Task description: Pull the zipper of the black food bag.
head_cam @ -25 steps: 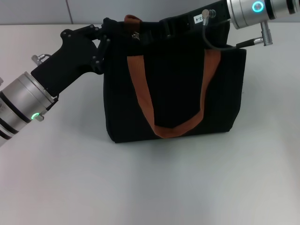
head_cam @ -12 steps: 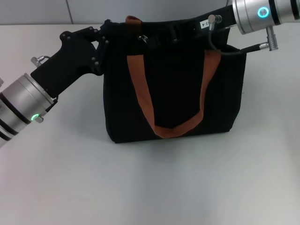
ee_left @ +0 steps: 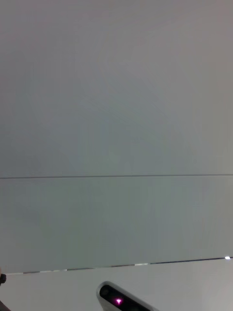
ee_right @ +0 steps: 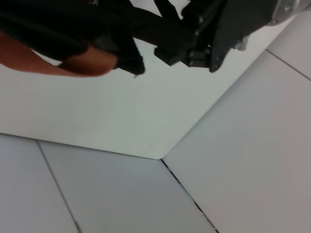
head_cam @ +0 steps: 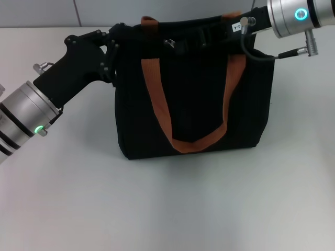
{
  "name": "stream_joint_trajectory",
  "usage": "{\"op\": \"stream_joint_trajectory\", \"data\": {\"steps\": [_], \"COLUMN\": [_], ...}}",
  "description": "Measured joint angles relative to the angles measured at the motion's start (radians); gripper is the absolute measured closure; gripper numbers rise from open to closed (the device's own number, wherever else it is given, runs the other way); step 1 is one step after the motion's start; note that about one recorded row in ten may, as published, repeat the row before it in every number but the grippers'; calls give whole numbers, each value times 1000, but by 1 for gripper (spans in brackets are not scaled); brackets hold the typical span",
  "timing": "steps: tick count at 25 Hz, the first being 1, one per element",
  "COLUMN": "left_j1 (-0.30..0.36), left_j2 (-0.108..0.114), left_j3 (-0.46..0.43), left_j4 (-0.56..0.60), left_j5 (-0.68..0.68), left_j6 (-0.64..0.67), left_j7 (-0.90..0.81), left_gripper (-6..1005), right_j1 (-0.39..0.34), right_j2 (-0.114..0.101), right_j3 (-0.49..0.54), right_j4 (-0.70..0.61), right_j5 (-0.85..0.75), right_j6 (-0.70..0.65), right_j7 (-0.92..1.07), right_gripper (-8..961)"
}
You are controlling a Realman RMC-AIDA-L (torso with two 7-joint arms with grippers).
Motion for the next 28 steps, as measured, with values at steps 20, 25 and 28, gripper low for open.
{"op": "stream_joint_trajectory", "data": {"steps": [20,25,28], "left_j1": [-1,-1,-2], "left_j2": [0,0,0], "left_j3": [-1,-2,-3], "left_j4": [-2,0,-1], "left_j5": [-52,-59,-76], "left_j6": [-49,-52,-59], "left_j7": [1,1,2], "left_gripper": [929,925,923], "right_j1": [-45,-72,-91], "right_j2": [-17,-20,-21], "right_j3": [42,42,42], "right_j4": [-51,-79,-97], "right_j5": [-35,-35,-35], "right_j6": [-12,-20,-23], "right_j7": [37,51,54], "right_gripper": [958,958,958]}}
